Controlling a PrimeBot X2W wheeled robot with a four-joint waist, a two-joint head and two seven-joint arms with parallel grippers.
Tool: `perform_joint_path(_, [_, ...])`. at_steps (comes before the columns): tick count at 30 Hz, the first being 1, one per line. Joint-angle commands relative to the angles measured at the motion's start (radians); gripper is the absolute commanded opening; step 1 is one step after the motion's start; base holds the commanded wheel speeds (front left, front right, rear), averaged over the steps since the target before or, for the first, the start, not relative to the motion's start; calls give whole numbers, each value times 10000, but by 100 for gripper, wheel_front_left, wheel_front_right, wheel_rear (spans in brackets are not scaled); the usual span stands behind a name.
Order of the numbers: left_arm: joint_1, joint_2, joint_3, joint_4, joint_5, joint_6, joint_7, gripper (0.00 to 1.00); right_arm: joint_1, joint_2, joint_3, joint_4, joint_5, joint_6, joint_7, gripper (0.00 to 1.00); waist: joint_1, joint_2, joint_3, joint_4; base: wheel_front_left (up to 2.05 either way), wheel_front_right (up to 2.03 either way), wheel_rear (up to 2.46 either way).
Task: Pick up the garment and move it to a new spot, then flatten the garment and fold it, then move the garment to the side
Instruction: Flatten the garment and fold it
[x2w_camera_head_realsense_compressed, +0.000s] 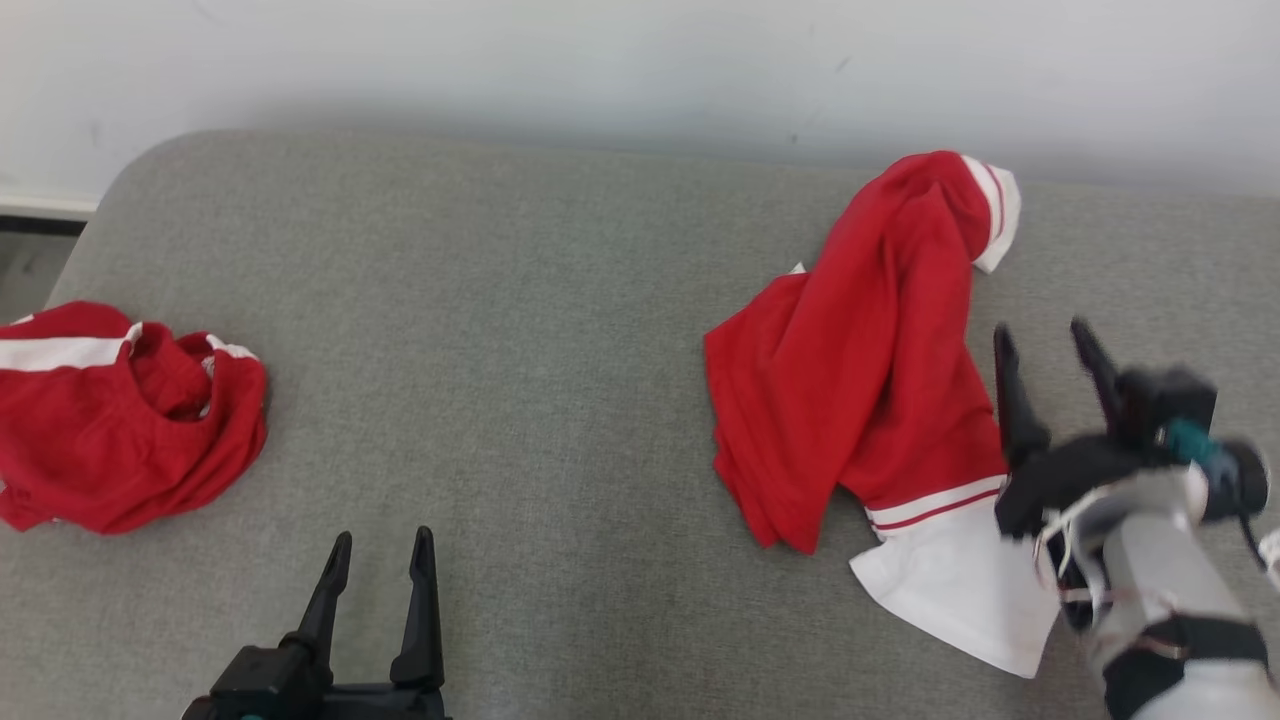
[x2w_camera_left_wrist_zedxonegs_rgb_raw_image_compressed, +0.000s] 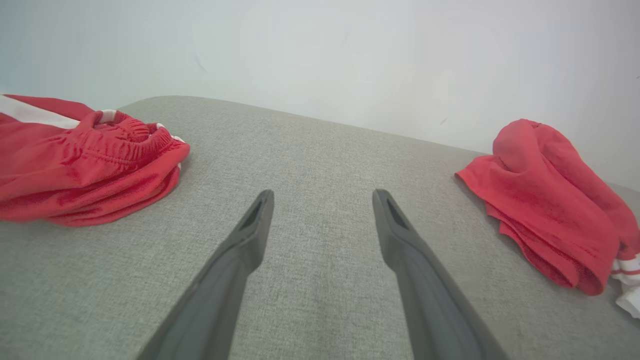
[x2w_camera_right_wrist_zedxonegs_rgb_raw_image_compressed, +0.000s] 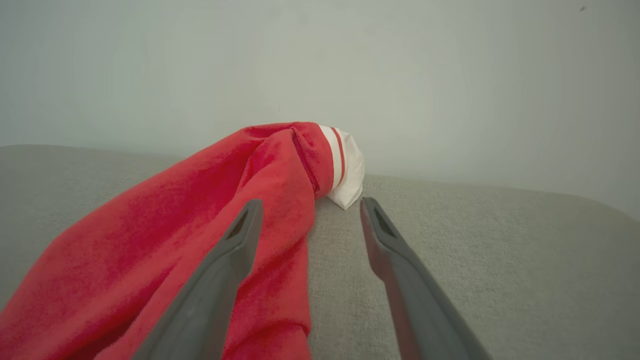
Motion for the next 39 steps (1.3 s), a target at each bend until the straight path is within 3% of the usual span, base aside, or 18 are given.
perform_joint_path(1, [110, 3, 29, -12, 157, -1, -42, 100, 485, 42, 95, -175, 186, 14, -44, 100, 1, 0, -348, -341, 0, 0, 0])
perform_joint_path(11, [489, 5, 153, 14, 233, -115, -40, 100, 3757, 668, -350, -1446, 1112, 14, -44, 100, 1, 0, -706, -425, 0, 0, 0])
perform_joint_path(19, [688, 5, 164, 84, 238, -164, -40, 100, 4472, 1242, -125, -545, 1301, 14, -43, 100, 1, 0, -963, -384, 0, 0, 0])
perform_joint_path(20, [724, 5, 150, 107, 227, -167, -40, 100, 4455, 1277, 0, -317, 1247, 14, -16, 55, 1, 0, -1030, -374, 0, 0, 0])
perform_joint_path(21, [750, 3, 155, 113, 217, -166, -40, 100, 4381, 1314, 72, -269, 1284, 14, -15, 24, 1, 0, -1067, -382, 0, 0, 0])
perform_joint_path(22, [753, 5, 175, 107, 207, -158, -42, 100, 4350, 1343, 130, -206, 1326, 14, -18, 0, 1, 0, -1117, -409, 0, 0, 0])
perform_joint_path(29, [1094, 3, 296, 59, 214, -162, -40, 100, 4729, 1274, 110, -730, 1562, 14, -26, 0, 1, 0, -1391, -712, 0, 0, 0])
perform_joint_path(39, [1047, 5, 303, 5, 110, -171, -40, 100, 6877, 761, 16, -2989, 1888, 14, 89, 0, 1, 0, -1398, -1193, 0, 0, 0])
